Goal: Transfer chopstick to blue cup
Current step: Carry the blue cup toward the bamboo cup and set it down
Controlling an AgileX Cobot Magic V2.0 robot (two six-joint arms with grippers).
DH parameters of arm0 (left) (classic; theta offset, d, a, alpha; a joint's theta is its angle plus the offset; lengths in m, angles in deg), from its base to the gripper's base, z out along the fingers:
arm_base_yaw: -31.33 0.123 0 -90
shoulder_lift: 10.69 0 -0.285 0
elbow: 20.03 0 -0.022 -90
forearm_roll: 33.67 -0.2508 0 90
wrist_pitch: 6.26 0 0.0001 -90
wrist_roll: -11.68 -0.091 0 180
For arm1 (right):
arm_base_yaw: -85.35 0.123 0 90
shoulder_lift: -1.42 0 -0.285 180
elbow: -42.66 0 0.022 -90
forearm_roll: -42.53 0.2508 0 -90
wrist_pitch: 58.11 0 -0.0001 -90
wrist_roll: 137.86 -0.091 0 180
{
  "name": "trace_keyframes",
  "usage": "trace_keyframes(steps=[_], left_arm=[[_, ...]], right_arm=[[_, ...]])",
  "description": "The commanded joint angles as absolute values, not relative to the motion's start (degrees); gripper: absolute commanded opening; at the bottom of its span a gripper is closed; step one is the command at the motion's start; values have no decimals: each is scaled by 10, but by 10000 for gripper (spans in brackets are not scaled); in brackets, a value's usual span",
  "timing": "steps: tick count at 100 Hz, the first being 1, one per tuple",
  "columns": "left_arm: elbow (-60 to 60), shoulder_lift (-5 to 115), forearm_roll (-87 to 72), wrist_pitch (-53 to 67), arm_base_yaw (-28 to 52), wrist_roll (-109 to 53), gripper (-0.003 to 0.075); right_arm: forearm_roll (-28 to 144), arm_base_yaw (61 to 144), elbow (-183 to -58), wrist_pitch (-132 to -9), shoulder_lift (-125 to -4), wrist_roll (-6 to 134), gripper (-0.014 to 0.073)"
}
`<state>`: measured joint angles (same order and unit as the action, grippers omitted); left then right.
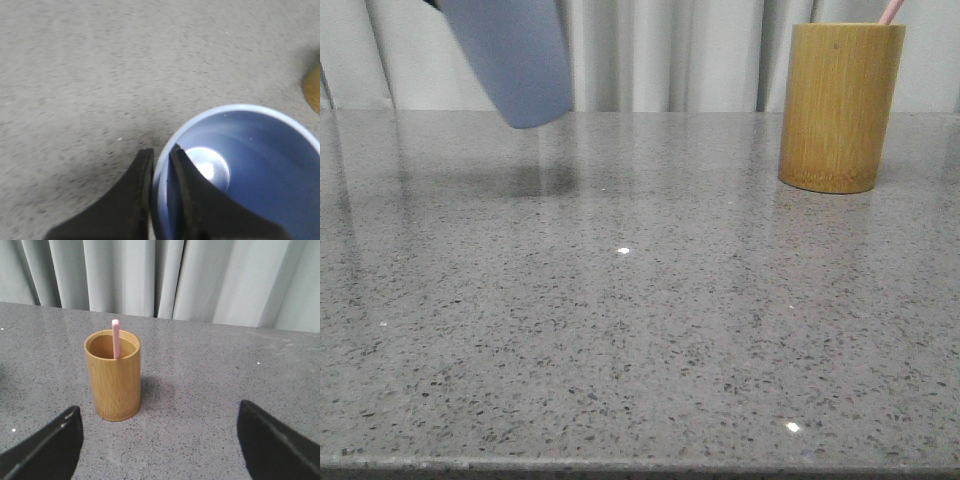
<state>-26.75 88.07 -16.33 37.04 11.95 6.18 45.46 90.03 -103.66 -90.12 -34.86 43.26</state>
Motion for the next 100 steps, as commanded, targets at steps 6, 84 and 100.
trace_keyframes(steps=[6,84,100], left_arm=[[-329,899,-159,366,90,63,-19],[-387,992,-202,392,35,63,-19],[-387,992,-201,393,35,63,-18]], right_arm=[[457,898,-1054,-855,-356,435,622],[457,898,-1054,-855,-356,435,622],[457,898,-1054,-855,-356,435,622]])
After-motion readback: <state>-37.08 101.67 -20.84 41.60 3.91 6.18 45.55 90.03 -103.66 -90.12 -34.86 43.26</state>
